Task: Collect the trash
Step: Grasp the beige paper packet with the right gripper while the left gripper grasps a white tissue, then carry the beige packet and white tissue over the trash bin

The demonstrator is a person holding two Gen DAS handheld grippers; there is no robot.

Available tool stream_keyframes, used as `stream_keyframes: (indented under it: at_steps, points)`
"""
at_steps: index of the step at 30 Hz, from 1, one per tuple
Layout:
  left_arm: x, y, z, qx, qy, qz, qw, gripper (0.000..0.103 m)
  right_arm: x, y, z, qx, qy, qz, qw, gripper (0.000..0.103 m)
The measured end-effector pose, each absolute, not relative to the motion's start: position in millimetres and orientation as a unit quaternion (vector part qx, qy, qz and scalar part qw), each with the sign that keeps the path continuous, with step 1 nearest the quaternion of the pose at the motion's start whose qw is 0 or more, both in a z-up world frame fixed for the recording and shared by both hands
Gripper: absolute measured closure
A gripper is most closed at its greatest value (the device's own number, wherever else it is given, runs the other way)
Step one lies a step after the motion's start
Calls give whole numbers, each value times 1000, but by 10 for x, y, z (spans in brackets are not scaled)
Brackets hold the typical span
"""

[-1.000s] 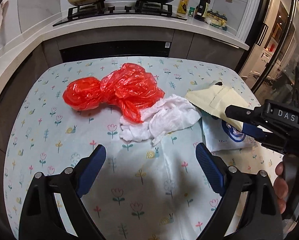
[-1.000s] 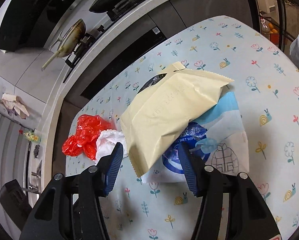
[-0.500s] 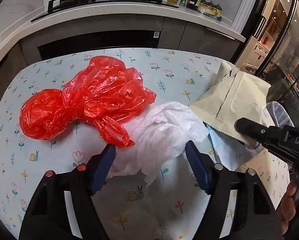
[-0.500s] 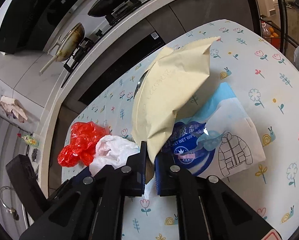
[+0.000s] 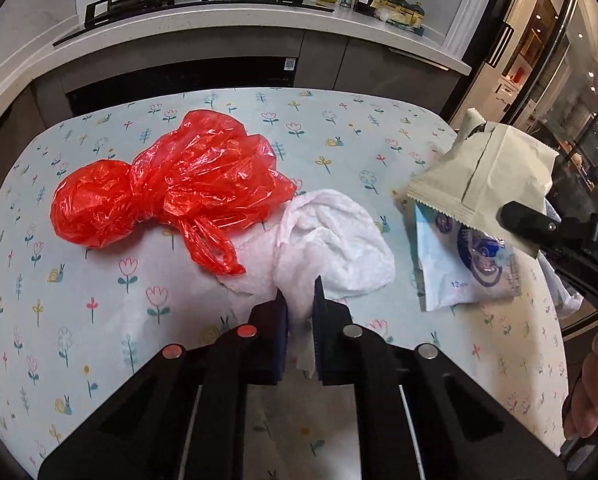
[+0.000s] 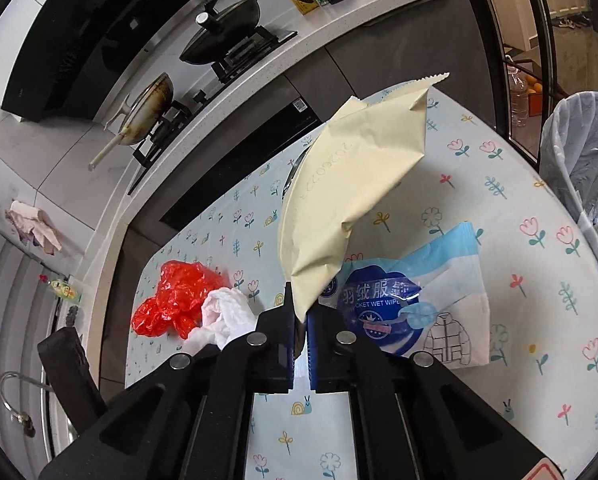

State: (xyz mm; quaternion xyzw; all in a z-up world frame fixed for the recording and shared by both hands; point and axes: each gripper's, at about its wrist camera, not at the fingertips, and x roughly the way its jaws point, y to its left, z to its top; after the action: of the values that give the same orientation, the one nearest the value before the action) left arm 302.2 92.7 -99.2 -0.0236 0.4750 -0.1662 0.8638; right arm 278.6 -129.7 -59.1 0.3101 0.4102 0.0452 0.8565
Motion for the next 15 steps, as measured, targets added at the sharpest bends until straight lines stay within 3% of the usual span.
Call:
stream_keyframes:
  at_steps: [15]
  points:
    - [2274, 676, -527, -48, 455, -189, 869, 93, 2198, -1615, -328, 321, 376, 39, 869, 98]
